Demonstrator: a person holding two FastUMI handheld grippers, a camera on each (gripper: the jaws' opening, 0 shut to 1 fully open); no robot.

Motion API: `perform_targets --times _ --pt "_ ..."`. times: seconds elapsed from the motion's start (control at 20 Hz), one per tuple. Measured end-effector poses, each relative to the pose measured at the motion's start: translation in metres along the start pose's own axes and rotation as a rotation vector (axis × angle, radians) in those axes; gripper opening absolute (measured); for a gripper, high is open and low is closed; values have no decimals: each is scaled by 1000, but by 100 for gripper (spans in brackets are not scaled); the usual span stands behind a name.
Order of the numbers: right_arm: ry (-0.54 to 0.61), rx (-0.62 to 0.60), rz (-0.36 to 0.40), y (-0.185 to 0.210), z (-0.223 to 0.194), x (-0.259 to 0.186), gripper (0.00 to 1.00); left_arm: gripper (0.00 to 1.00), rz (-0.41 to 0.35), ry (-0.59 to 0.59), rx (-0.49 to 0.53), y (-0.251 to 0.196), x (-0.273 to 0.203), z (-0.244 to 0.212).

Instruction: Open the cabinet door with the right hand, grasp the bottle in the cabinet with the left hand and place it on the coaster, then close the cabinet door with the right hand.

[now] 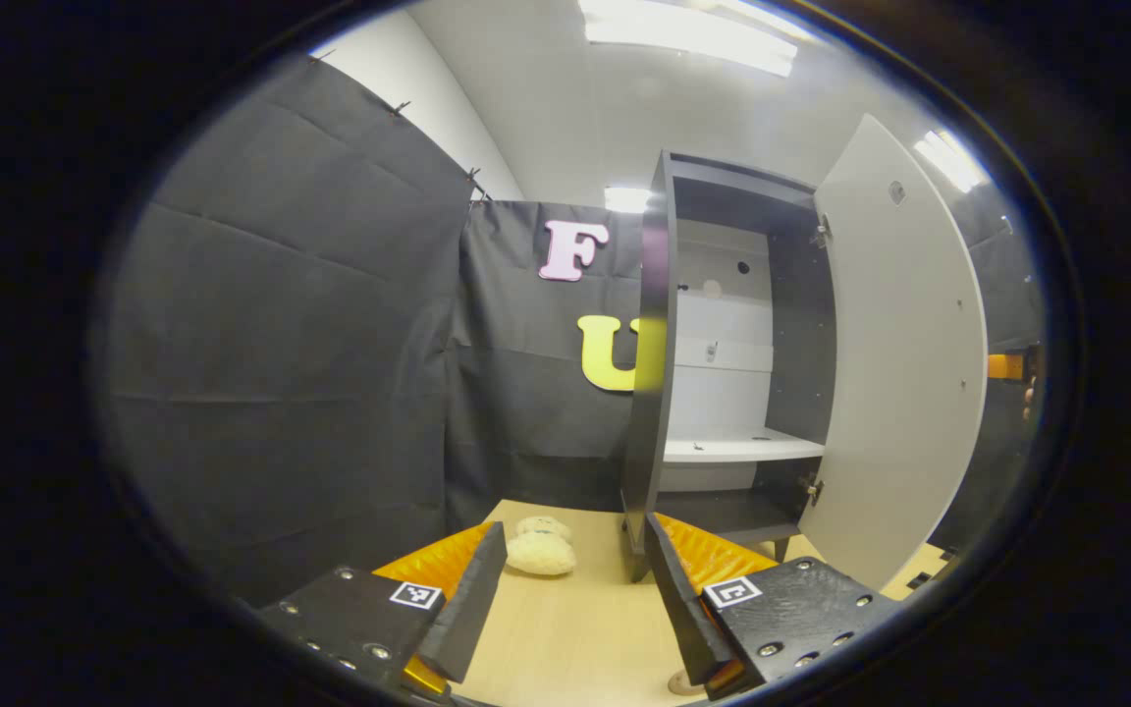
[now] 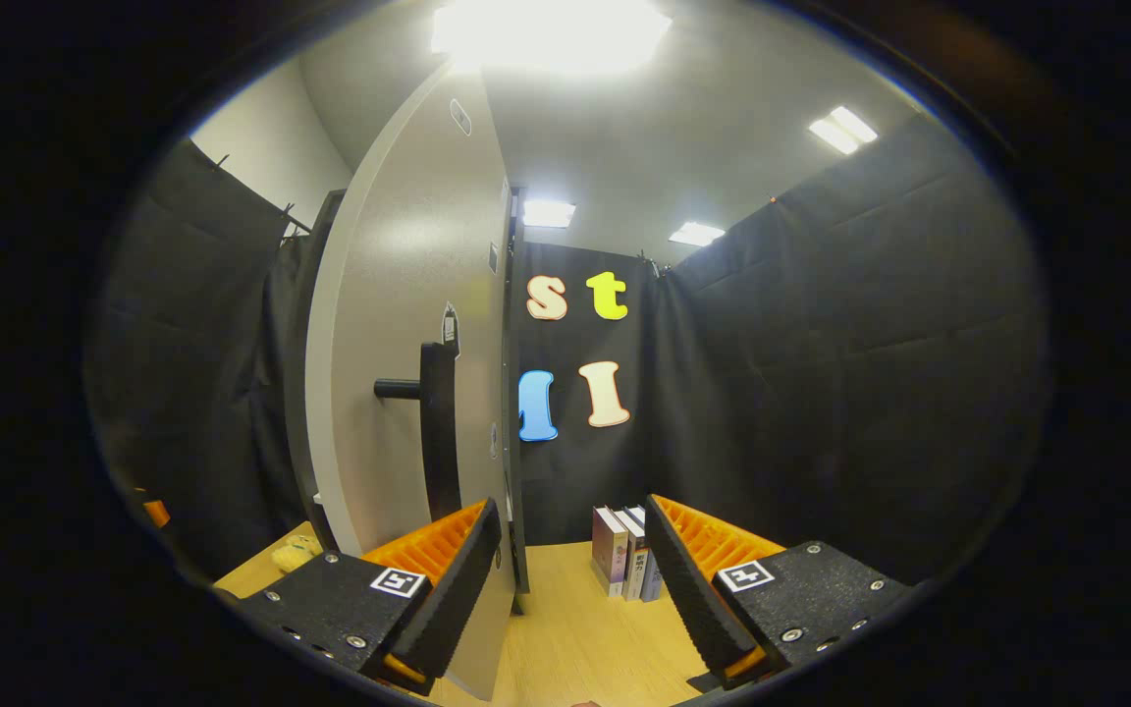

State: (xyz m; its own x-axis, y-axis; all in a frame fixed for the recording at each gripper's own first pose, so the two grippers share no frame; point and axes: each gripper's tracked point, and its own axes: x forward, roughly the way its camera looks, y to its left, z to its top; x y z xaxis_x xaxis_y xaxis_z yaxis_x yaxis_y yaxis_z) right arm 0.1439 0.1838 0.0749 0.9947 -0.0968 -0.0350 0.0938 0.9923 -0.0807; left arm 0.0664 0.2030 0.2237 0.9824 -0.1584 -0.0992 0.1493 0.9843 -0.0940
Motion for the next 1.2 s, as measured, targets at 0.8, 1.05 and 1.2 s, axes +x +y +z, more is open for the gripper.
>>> perform_targets --times 0.8,1.05,1.2 --pt "-7 42 96 81 -4 3 92 87 27 -6 21 46 3 1" --pt "-6 63 135 103 -5 7 92 87 51 -9 34 61 4 1" --pt "-6 62 160 115 -4 11 92 81 60 -13 42 67 5 3"
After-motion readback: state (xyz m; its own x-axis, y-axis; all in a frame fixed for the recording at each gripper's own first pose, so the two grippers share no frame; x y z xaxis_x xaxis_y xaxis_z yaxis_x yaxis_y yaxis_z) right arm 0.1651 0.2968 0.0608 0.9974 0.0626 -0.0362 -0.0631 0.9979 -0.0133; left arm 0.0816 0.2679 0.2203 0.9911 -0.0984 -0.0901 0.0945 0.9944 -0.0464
